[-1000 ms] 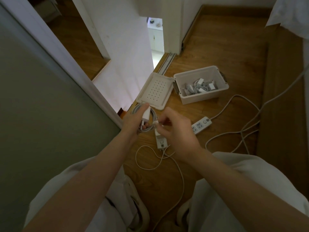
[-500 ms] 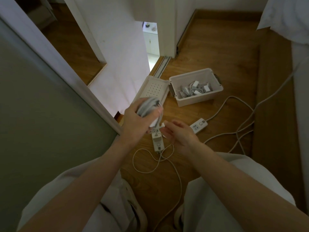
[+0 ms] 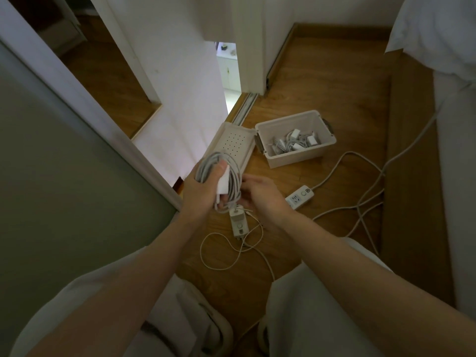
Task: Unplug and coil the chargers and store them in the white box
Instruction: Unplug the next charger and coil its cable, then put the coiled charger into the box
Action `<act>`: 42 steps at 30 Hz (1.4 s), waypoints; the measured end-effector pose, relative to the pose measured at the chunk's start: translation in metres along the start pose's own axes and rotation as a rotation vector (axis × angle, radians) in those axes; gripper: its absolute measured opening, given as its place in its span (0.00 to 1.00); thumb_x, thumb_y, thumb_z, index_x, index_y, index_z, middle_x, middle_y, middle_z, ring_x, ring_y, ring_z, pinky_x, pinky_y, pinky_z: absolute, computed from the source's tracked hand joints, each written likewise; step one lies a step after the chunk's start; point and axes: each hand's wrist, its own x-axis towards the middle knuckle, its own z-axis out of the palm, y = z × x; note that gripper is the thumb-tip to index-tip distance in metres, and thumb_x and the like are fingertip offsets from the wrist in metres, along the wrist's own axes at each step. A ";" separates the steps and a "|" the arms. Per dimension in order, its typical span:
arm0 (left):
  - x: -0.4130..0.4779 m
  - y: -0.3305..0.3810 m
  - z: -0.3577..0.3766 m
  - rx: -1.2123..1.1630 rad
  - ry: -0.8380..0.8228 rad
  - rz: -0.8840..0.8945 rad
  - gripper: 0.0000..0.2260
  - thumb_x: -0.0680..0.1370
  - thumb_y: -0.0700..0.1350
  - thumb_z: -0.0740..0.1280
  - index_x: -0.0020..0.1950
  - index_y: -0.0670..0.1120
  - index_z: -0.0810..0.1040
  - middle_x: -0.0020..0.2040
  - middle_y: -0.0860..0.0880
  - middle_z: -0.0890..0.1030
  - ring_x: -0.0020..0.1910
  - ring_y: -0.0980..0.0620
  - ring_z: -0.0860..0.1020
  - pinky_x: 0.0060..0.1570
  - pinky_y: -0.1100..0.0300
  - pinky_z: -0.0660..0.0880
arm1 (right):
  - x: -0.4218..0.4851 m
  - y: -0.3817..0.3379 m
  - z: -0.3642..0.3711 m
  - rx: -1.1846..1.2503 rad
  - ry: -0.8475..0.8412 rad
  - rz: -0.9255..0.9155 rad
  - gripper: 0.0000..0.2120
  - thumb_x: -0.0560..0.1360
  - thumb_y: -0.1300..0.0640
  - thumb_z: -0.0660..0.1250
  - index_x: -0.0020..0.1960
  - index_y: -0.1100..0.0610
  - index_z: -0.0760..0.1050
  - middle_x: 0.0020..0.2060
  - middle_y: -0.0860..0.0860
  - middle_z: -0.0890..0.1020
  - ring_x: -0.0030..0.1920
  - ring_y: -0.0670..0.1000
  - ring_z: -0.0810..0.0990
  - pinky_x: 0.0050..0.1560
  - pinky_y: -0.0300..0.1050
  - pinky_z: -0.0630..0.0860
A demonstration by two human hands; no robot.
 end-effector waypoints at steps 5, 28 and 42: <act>0.017 0.013 0.014 0.029 -0.062 0.036 0.17 0.80 0.54 0.58 0.67 0.50 0.66 0.55 0.50 0.78 0.51 0.51 0.81 0.43 0.61 0.80 | 0.010 -0.023 -0.004 -0.236 -0.008 -0.129 0.17 0.80 0.50 0.56 0.59 0.61 0.73 0.50 0.56 0.81 0.52 0.54 0.80 0.58 0.50 0.76; 0.205 -0.132 0.158 1.103 -0.298 0.377 0.18 0.82 0.54 0.50 0.63 0.46 0.70 0.61 0.45 0.71 0.61 0.46 0.68 0.59 0.49 0.64 | 0.192 0.017 -0.203 -0.534 0.346 0.115 0.20 0.78 0.47 0.60 0.55 0.65 0.69 0.40 0.53 0.77 0.36 0.46 0.77 0.24 0.30 0.72; 0.311 -0.252 0.183 1.294 -0.418 0.467 0.21 0.77 0.38 0.62 0.70 0.47 0.66 0.67 0.48 0.67 0.65 0.45 0.65 0.62 0.50 0.64 | 0.348 0.078 -0.239 -0.704 0.691 -0.023 0.23 0.80 0.50 0.57 0.66 0.67 0.63 0.53 0.58 0.73 0.52 0.53 0.73 0.40 0.38 0.63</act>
